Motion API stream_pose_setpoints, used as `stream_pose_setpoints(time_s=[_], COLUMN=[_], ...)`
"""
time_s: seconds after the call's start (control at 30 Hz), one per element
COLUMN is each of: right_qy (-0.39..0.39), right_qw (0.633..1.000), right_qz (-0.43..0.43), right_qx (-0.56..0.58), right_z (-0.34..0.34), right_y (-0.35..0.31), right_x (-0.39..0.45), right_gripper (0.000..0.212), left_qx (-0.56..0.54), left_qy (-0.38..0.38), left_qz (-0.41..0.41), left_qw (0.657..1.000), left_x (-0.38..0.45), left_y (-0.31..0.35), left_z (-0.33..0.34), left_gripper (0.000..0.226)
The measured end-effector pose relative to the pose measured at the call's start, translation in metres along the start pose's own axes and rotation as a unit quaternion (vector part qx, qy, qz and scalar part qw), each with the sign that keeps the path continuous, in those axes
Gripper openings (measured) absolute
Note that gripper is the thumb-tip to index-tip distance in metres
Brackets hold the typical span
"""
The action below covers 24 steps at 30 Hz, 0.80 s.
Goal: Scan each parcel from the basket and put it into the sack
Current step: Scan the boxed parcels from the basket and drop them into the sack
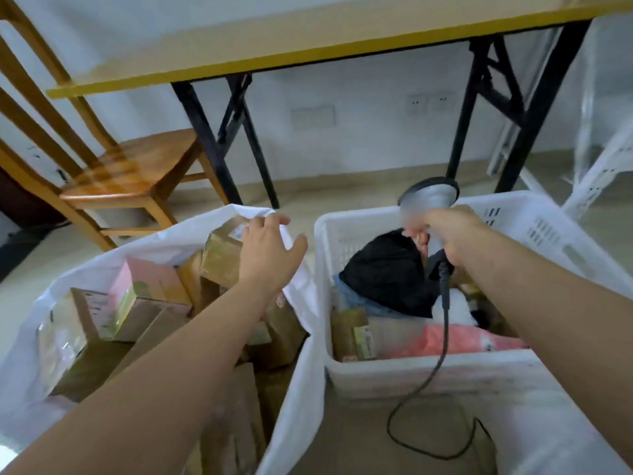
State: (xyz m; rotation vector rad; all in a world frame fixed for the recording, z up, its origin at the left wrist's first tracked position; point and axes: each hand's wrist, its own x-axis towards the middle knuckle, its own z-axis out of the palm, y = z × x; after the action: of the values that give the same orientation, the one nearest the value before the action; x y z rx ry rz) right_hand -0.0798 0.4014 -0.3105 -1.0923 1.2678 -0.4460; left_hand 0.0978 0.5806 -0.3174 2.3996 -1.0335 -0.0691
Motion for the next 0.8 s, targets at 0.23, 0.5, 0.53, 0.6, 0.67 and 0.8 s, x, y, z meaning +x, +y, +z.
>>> stream_pose_setpoints(time_s=[0.23, 0.5, 0.53, 0.6, 0.67, 0.8], right_qy=[0.032, -0.017, -0.033, -0.061, -0.07, -0.061], right_qw=[0.998, 0.998, 0.997, 0.993, 0.991, 0.987], right_qz=[0.028, 0.066, 0.066, 0.083, 0.099, 0.138], right_qx=[0.05, 0.013, -0.008, -0.048, -0.063, -0.049], right_z=[-0.117, -0.142, -0.138, -0.129, -0.121, -0.1], right_y=[0.047, 0.096, 0.101, 0.109, 0.114, 0.121], right_x=[-0.001, 0.041, 0.051, 0.072, 0.092, 0.12], right_gripper=[0.01, 0.011, 0.013, 0.014, 0.016, 0.017], left_qx=[-0.033, 0.046, 0.059, 0.086, 0.105, 0.108], left_qy=[-0.133, -0.268, -0.288, -0.323, -0.343, -0.385], left_qz=[0.08, 0.011, -0.001, -0.007, 0.001, -0.015], left_qw=[0.987, 0.962, 0.956, 0.942, 0.933, 0.916], left_x=[-0.022, -0.011, -0.008, -0.002, 0.007, 0.026], left_y=[0.08, 0.065, 0.057, 0.04, 0.022, 0.001], left_z=[0.088, 0.186, 0.198, 0.222, 0.243, 0.275], left_gripper=[0.046, 0.048, 0.049, 0.047, 0.045, 0.045])
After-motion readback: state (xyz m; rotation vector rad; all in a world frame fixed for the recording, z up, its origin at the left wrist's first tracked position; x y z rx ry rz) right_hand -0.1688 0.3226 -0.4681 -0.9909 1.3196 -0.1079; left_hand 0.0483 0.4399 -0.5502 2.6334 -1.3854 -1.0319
